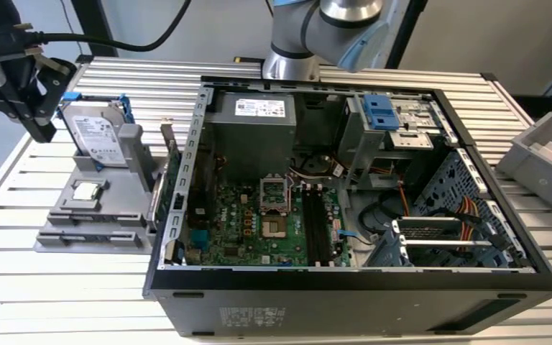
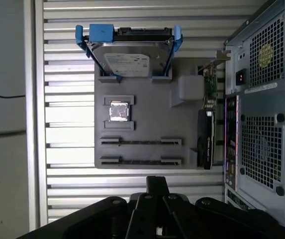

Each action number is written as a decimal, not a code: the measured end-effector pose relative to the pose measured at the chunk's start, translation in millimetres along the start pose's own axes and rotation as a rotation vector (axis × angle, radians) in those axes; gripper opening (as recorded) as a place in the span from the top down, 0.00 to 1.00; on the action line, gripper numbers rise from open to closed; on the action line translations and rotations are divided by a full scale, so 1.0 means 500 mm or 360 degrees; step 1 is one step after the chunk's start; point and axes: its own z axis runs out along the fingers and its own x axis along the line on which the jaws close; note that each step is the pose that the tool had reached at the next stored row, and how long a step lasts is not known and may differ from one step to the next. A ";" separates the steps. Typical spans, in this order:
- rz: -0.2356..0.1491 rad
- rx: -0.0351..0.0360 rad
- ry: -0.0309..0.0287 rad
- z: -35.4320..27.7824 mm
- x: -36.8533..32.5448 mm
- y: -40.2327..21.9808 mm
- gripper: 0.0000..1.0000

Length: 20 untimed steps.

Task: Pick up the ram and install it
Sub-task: 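Pick up the ram and move it above insertion slot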

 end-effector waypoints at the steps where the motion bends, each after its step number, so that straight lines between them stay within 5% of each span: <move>1: 0.0000 0.0000 0.00002 0.000 0.000 0.000 1.00; 20: -0.0026 0.0000 0.00014 0.000 0.003 0.000 1.00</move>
